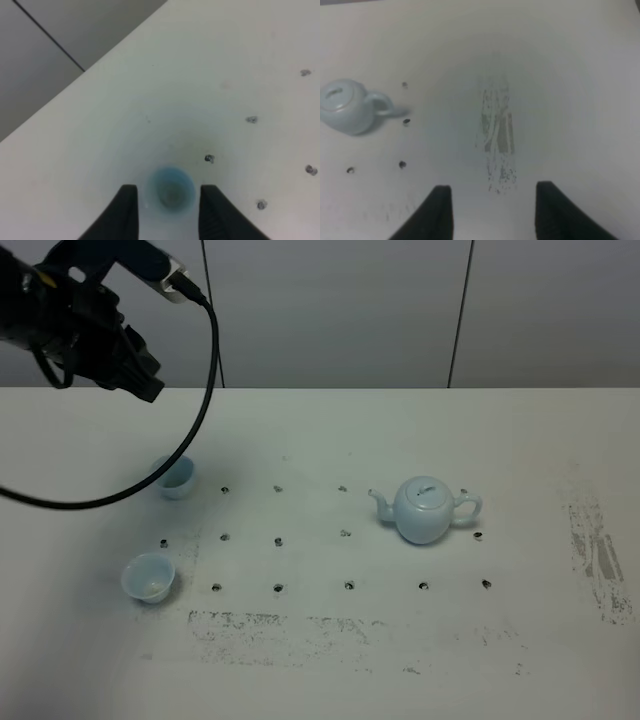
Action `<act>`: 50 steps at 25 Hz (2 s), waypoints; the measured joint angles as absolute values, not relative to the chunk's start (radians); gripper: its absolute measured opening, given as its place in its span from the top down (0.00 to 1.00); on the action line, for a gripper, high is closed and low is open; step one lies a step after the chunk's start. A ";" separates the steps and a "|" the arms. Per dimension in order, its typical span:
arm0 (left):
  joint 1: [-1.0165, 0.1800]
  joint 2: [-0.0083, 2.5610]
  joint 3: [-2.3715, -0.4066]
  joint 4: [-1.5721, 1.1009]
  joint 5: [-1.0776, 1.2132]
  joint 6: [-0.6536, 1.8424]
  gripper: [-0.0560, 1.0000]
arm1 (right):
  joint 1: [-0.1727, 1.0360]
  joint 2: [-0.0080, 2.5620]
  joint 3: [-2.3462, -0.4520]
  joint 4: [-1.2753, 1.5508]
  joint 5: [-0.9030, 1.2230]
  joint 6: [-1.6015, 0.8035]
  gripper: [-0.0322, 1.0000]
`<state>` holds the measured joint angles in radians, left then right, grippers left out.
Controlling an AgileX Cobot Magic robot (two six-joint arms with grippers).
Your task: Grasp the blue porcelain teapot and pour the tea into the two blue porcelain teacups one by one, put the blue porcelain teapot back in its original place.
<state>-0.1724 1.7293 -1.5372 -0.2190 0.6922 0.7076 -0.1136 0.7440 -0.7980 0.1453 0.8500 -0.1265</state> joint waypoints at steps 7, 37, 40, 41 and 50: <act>-0.172 1.449 -1.320 -0.213 0.617 0.560 0.66 | -0.114 0.788 -0.797 0.145 0.831 -0.127 0.59; -0.172 0.176 -0.623 -0.073 1.043 0.058 0.66 | -0.114 0.847 -0.797 0.240 0.818 -0.183 0.59; -0.172 0.099 -0.550 -0.064 1.052 0.086 0.66 | -0.114 0.847 -0.797 0.246 0.818 -0.183 0.59; -0.172 0.080 -0.528 -0.065 1.054 0.094 0.66 | -0.114 0.847 -0.797 0.246 0.819 -0.183 0.59; -0.172 0.000 -0.458 -0.065 1.068 0.117 0.66 | -0.114 0.847 -0.797 0.260 0.821 -0.197 0.59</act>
